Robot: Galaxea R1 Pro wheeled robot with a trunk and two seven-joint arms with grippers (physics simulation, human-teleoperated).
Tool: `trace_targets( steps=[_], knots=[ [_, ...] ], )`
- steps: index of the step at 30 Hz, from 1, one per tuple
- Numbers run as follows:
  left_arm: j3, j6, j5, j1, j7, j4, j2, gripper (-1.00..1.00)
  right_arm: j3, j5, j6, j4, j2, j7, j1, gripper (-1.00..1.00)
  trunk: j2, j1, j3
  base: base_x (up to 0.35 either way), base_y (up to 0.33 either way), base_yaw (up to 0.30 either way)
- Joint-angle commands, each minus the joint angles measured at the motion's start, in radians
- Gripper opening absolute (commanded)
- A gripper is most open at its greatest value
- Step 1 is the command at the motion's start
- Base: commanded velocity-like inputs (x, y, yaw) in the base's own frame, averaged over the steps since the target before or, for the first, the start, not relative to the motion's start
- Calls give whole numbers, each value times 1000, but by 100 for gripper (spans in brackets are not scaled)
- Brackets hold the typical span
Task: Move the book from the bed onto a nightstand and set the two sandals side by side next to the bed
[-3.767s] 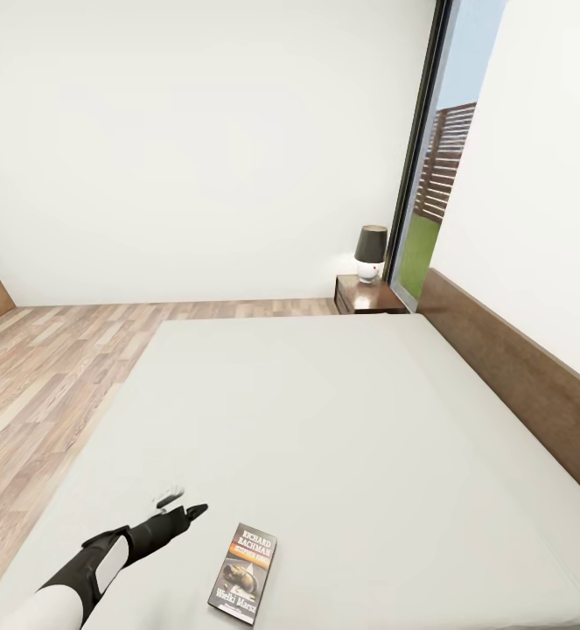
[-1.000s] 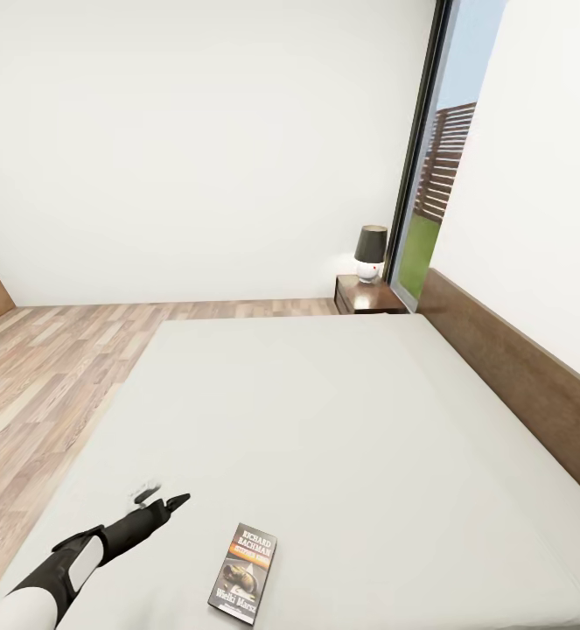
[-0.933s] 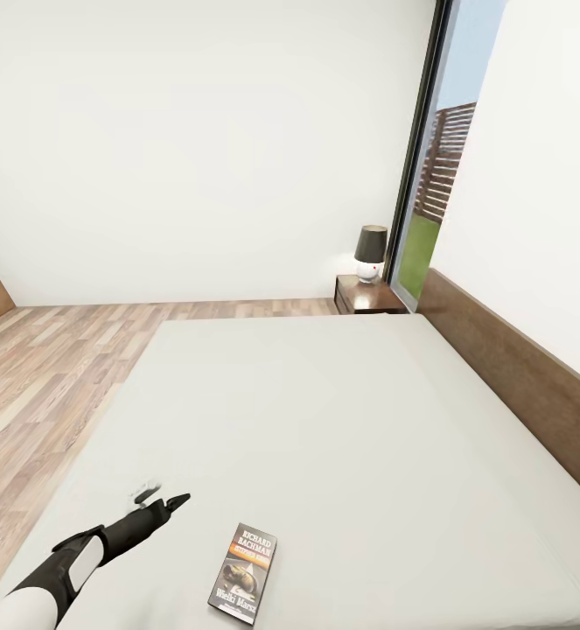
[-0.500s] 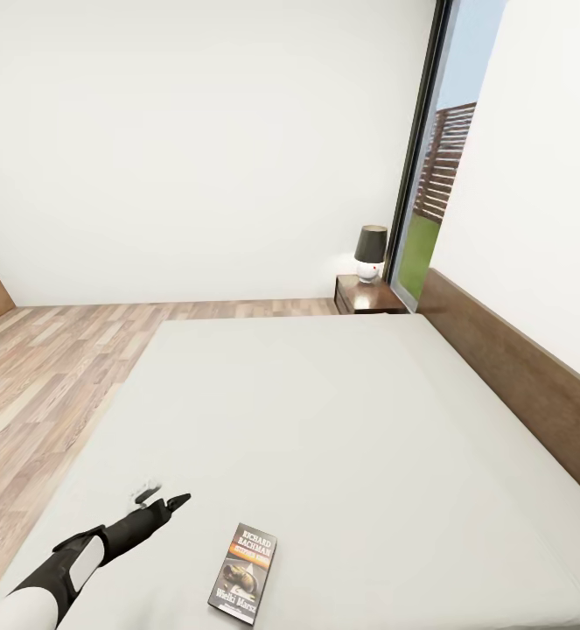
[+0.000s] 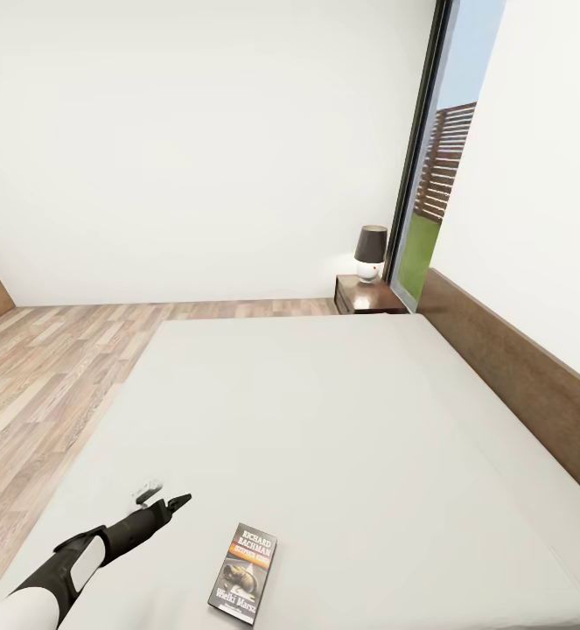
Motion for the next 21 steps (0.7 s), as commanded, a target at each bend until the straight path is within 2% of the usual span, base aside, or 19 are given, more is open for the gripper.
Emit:
trace_targets(
  steps=[1,13,21],
  knots=[
    [3,9,6,-1,-3,0,0,100,-8,7,-5,3,-1,3,-1,100,-2,1,-2,0,0,0],
    [3,7,7,0,4,1,-1,100,-7,7,-5,3,-2,3,-1,100,-2,1,-2,0,0,0],
    [3,6,6,1,38,2,-3,100,-7,7,-5,3,-2,3,-1,100,-2,1,-2,0,0,0]
  ],
)
